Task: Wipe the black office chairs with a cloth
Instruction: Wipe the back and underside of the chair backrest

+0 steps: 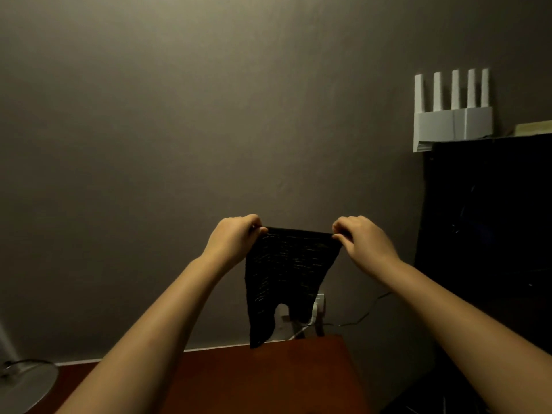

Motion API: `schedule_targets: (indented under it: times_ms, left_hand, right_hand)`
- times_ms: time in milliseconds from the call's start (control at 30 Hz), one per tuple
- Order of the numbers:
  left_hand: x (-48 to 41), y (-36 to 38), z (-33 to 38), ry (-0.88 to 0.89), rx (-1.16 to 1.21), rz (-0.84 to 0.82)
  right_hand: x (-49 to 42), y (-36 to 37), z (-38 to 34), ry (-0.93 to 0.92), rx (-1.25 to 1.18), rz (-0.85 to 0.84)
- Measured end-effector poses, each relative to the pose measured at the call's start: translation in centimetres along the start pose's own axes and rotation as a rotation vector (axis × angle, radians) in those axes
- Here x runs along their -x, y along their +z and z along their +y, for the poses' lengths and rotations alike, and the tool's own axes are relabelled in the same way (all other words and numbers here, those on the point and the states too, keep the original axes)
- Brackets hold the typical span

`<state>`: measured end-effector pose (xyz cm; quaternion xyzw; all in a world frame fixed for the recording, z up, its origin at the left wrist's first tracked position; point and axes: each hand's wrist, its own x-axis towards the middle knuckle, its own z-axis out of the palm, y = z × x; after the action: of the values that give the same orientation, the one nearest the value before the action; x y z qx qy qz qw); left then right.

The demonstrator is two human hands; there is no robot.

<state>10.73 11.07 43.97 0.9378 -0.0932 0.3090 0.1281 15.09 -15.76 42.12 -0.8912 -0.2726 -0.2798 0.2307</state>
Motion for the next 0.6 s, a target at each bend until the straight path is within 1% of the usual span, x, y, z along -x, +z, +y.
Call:
schedule_targets:
  times_ms: [167,300,433,600]
  left_hand:
    - [1.1,-1.4,2.0,0.009,-0.006,-0.002]
    - [2.0,-2.0,4.9,-0.009,0.021,-0.016]
    - [3.6,-1.8,9.8,0.015,0.041,-0.007]
    - [6.7,-0.8,18.2,0.028,0.061,0.011]
  right_hand:
    - [1.3,-1.7,0.2,-0.032,0.005,0.017]
    - [3.6,-3.6,1.3,-0.069,0.059,0.030]
    - [7.0,-6.9,3.4,-0.073,0.082,0.032]
    - [12.9,-12.7,6.9,-0.050,0.131,0.032]
